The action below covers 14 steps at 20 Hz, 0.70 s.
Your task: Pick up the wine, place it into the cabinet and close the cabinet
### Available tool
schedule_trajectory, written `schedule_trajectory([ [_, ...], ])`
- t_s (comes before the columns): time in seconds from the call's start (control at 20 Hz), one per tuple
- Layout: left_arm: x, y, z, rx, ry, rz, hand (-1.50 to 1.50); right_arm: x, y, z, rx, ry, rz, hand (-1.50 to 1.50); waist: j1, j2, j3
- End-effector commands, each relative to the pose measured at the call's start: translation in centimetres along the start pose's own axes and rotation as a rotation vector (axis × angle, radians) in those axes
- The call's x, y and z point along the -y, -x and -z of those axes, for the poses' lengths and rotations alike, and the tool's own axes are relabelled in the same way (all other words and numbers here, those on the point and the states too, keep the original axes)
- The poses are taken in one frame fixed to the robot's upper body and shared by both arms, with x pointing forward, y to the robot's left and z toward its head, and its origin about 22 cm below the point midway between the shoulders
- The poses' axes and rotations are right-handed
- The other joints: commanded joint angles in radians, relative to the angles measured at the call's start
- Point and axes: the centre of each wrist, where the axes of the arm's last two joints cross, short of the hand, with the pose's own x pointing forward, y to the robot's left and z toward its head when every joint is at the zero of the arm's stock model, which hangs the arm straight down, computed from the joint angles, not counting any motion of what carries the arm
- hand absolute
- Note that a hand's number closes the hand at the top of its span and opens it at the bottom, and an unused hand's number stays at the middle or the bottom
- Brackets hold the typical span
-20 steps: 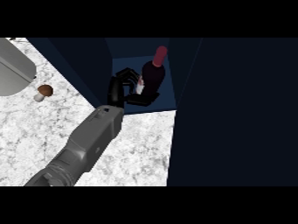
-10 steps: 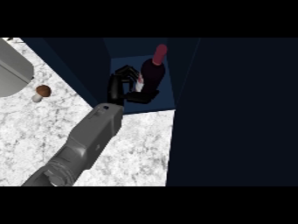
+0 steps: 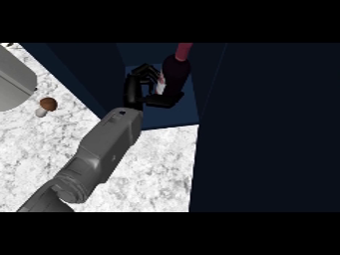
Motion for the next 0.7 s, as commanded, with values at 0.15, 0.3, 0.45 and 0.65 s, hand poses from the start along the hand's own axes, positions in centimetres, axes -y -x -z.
schedule_trajectory([
  [0.15,0.4,-2.1,1.6,0.017,-0.007,0.03,1.5,-0.1,-0.3,-0.8,0.01,0.012,0.003,-1.5,-0.003,0.002,0.001],
  [0.3,0.9,-3.2,2.3,0.028,-0.021,0.052,1.5,0.0,0.2,-0.3,0.005,-0.002,-0.001,-1.5,-0.003,0.005,0.001],
  [0.45,0.5,-3.6,2.8,0.042,-0.023,0.074,1.5,0.0,0.2,-0.1,0.001,-0.021,0.009,-1.5,0.004,0.007,0.001],
  [0.65,-0.8,-3.8,3.4,0.054,-0.057,0.062,1.5,0.0,-0.3,-0.6,0.019,-0.015,0.004,-1.5,-0.008,0.008,0.001],
])
